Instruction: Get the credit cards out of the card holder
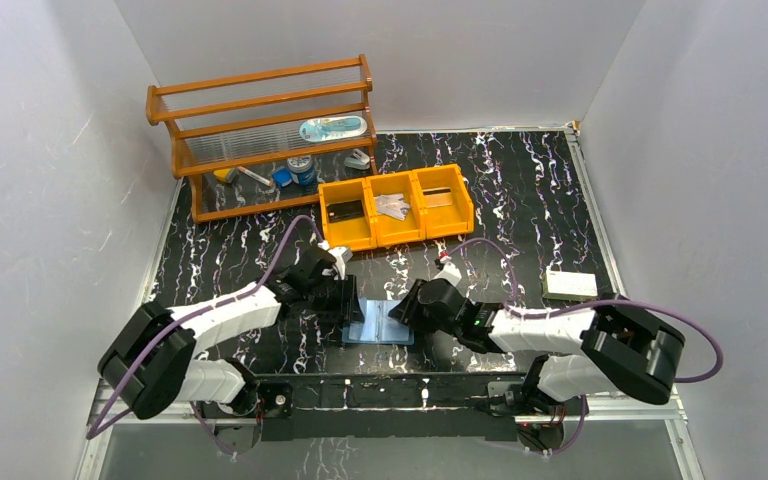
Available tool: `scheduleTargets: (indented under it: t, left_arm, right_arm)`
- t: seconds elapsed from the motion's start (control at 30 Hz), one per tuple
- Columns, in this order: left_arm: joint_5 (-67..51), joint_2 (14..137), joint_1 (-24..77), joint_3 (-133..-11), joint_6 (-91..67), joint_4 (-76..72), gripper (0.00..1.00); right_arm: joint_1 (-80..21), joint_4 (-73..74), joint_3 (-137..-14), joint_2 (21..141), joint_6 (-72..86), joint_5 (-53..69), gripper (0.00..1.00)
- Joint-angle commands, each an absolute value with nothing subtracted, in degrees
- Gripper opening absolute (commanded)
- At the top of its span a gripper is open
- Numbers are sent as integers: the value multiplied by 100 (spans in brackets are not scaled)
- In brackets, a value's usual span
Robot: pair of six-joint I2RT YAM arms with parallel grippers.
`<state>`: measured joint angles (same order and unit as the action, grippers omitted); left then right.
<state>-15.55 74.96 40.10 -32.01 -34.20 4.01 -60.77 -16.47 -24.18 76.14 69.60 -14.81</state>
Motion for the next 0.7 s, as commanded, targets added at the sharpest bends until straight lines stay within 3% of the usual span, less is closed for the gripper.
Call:
scheduleTargets:
  t: [0.0,0.2,0.37,0.53,0.67]
  left_arm:
    - [-759,7054,4017,-3358,-3247,1078,43]
    - [-273,6372,4015,-3632,-3177,1456,50]
    - [685,5858,4003,-4147,-2918,2092,64]
    - [1948,5591,3980,-4702,-2663,2691,94]
    - [2281,5399,3328,-5098,-2324,2984,98]
  right_arm:
    - [-6062,-1068,-2488,7172,6711,-1919,42]
    - [-5921,-120,-2828,6401,6162,-2572,50]
    - [-5530,835,-3436,5867,5346,-3210,57]
    - [-4856,1247,-4011,5707,4399,-3379,68]
    - [-4187,1310,-4445,5703,3446,-3140,83]
